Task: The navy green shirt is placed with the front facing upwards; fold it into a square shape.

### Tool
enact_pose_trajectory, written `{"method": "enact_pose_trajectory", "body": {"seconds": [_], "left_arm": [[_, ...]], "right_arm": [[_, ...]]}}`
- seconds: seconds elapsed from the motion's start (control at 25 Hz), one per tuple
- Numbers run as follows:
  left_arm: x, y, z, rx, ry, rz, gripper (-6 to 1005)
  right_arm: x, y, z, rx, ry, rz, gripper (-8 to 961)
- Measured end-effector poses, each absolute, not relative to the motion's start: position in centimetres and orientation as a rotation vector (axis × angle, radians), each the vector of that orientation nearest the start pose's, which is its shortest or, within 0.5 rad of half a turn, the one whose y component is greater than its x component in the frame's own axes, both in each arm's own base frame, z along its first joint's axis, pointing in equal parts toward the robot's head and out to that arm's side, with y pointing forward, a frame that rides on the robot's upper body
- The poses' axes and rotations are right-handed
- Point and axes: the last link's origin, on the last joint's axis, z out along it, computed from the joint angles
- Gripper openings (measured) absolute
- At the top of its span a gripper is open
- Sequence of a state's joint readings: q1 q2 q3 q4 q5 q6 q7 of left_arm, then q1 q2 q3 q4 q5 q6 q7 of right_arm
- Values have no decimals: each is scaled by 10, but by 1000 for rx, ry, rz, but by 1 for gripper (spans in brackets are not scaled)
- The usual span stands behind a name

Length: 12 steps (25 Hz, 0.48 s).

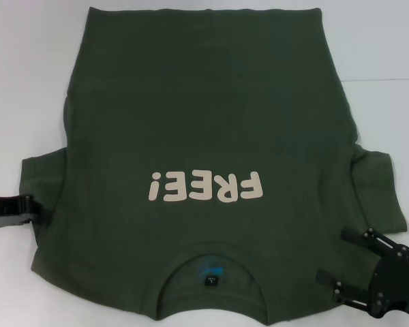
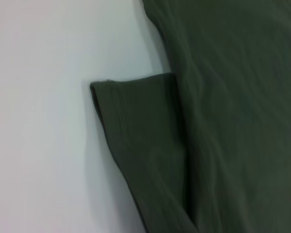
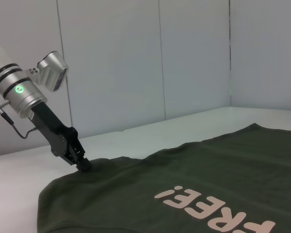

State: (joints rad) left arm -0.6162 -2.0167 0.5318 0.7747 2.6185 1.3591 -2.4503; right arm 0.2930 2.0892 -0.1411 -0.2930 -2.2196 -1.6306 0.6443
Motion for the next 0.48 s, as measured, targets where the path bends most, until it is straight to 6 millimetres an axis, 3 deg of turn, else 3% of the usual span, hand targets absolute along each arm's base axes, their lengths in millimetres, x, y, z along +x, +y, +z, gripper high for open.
{"method": "enact_pose_trajectory", "body": {"seconds": [0.48], "left_arm": [[-329, 362, 49, -2034, -1761, -127, 62]], "right_arm": [[343, 219, -29, -2403, 462, 800, 915]]}}
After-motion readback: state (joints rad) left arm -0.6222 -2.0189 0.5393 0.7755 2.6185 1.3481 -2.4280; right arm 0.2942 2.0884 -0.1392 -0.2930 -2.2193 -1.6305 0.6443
